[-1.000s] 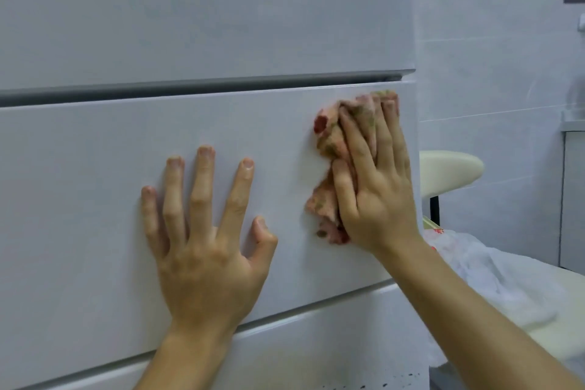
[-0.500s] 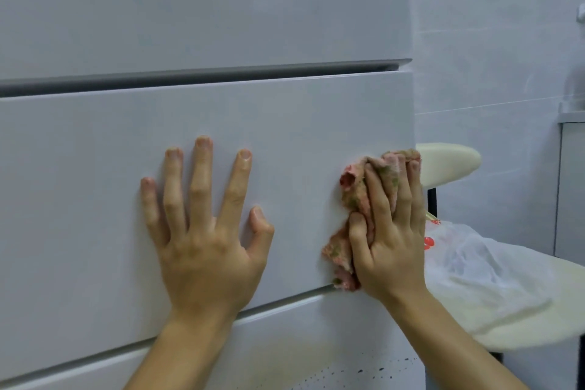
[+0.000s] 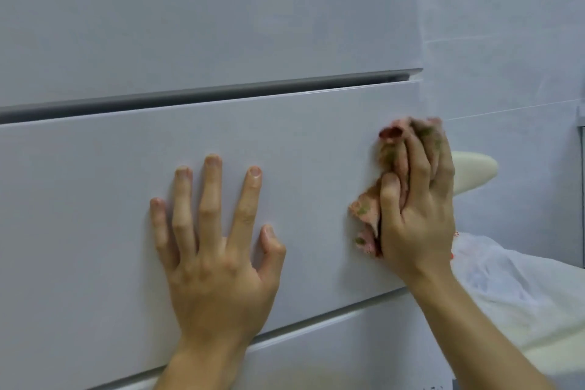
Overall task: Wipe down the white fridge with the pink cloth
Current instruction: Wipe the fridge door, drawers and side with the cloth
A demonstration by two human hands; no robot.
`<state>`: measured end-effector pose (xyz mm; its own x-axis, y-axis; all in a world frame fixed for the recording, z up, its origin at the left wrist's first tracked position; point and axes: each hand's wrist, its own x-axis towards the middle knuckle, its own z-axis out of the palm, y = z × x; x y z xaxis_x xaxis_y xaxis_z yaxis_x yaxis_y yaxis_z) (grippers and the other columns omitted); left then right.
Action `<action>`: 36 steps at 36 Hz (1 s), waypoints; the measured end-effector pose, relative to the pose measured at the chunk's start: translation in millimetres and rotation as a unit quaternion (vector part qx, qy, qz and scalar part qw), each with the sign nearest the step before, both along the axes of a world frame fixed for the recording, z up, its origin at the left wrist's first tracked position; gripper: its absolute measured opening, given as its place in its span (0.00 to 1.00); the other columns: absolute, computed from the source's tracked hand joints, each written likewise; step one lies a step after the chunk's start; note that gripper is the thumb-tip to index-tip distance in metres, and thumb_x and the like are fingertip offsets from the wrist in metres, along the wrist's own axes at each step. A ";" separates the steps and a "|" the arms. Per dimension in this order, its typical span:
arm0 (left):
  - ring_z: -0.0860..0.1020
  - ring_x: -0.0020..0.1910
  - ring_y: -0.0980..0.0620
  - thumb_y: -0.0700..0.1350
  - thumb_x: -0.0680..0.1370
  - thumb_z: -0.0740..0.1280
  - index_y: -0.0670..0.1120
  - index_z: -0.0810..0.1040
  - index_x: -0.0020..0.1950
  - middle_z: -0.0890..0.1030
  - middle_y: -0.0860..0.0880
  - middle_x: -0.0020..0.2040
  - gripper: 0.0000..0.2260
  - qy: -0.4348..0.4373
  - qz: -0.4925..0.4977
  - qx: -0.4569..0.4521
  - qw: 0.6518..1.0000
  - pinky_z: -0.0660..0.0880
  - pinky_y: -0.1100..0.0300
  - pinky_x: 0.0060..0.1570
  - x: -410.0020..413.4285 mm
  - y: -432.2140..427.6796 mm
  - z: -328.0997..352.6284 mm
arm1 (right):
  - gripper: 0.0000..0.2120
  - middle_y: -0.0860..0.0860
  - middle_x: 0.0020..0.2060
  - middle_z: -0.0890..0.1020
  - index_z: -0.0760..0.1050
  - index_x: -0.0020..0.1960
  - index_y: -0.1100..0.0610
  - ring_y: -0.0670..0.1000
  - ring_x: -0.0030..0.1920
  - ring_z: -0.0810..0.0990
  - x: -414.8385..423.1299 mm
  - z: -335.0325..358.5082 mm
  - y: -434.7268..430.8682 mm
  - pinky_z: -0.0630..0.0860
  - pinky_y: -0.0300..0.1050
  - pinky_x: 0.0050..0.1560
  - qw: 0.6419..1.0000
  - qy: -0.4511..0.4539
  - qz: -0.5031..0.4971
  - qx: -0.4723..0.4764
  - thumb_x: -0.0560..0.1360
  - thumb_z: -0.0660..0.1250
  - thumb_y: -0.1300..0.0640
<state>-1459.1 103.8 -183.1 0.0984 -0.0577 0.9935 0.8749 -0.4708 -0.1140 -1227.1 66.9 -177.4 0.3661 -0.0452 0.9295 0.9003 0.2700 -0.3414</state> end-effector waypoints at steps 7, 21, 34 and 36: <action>0.62 0.81 0.34 0.49 0.82 0.64 0.51 0.71 0.80 0.65 0.41 0.82 0.25 0.005 0.002 -0.007 1.000 0.55 0.33 0.80 -1.3 -1.1 -0.9 | 0.30 0.54 0.83 0.56 0.54 0.85 0.51 0.60 0.79 0.64 -1.8 -56.5 0.0 0.70 0.61 0.74 0.997 0.061 -0.002 -0.045 0.84 0.54 0.49; 0.62 0.82 0.35 0.48 0.80 0.65 0.51 0.71 0.80 0.65 0.41 0.82 0.26 0.010 -0.012 -0.010 1.000 0.55 0.33 0.80 -3.8 -4.8 0.8 | 0.32 0.55 0.78 0.62 0.50 0.86 0.49 0.59 0.71 0.69 -2.9 26.5 1.8 0.70 0.58 0.69 0.997 0.078 0.004 -0.020 0.84 0.51 0.43; 0.58 0.83 0.35 0.49 0.81 0.64 0.51 0.69 0.81 0.62 0.42 0.83 0.27 0.011 -0.015 -0.048 0.999 0.52 0.33 0.81 -4.2 -13.2 1.8 | 0.32 0.73 0.72 0.67 0.53 0.80 0.64 0.73 0.69 0.67 -23.3 -84.3 -7.4 0.63 0.73 0.72 0.970 0.216 -0.025 -0.113 0.83 0.51 0.44; 0.58 0.83 0.35 0.48 0.80 0.65 0.50 0.69 0.81 0.62 0.41 0.83 0.28 0.012 -0.020 -0.053 0.998 0.51 0.33 0.81 -4.3 -15.0 2.7 | 0.30 0.75 0.72 0.66 0.52 0.80 0.65 0.72 0.68 0.68 -24.2 -65.5 -2.4 0.64 0.71 0.71 0.978 0.179 -0.066 -0.080 0.85 0.53 0.49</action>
<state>-1463.4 88.7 -180.4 0.1216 0.0430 0.9916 0.8524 -0.5163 -0.0821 -1251.2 64.4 -242.9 0.6706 0.0222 0.7415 0.7383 0.0768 -0.6701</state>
